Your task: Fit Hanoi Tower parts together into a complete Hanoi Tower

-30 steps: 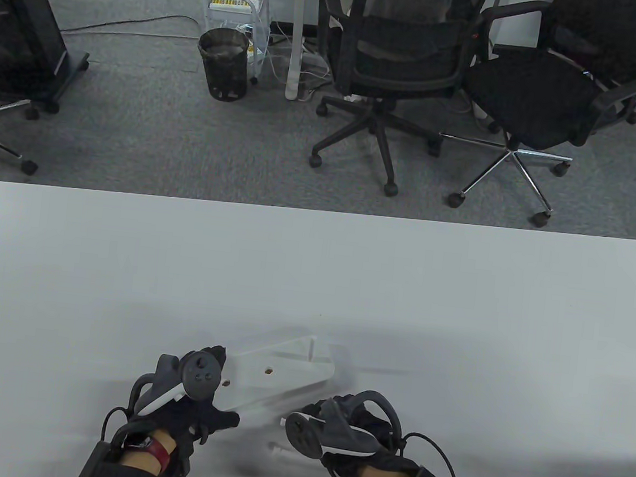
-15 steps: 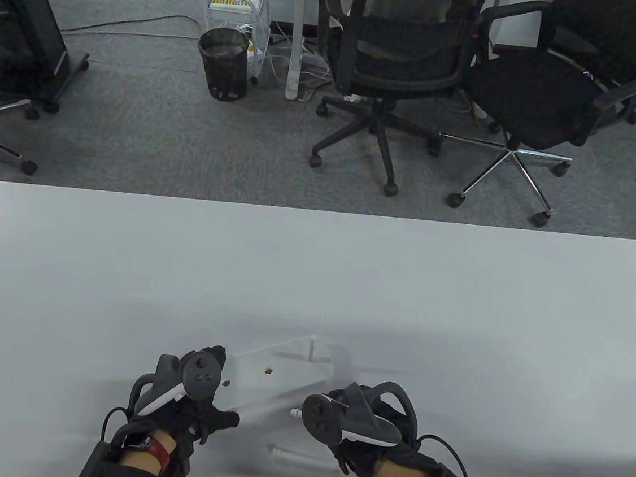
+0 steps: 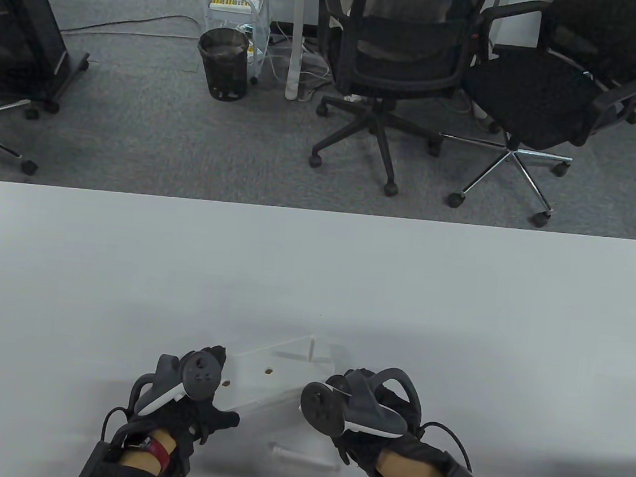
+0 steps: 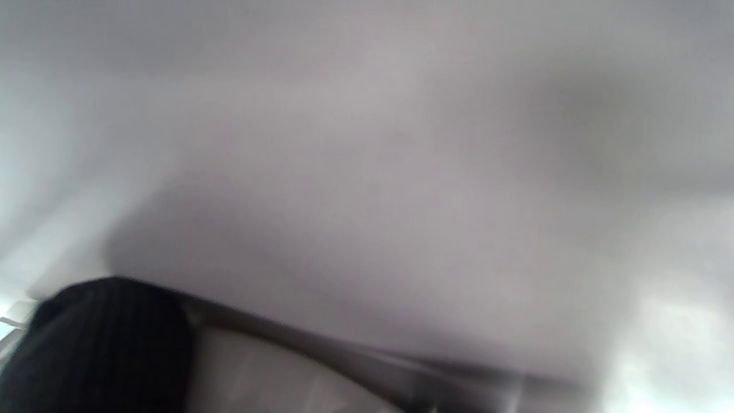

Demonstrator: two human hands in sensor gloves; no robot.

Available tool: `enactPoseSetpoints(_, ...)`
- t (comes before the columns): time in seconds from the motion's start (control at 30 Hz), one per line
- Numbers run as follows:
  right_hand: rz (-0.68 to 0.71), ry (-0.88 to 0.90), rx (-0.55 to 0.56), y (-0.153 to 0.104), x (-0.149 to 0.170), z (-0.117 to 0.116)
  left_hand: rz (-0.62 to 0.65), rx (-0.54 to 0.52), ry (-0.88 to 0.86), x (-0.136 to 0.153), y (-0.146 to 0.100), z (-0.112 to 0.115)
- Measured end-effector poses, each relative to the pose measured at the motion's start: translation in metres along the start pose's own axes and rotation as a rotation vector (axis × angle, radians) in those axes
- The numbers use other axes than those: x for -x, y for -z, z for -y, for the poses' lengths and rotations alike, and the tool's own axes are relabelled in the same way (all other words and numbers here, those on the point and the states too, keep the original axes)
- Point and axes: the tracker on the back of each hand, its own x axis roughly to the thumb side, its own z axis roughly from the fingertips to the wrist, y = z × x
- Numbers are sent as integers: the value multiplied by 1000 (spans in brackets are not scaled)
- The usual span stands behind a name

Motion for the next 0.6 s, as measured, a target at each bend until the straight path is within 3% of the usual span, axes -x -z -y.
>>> enactPoseSetpoints(0.3,4,-12,129,5,1,45,0,0,0,0,0,0)
enactPoseSetpoints(0.6,37,-23,249,15,-12,69,0,0,-1,0,1,1)
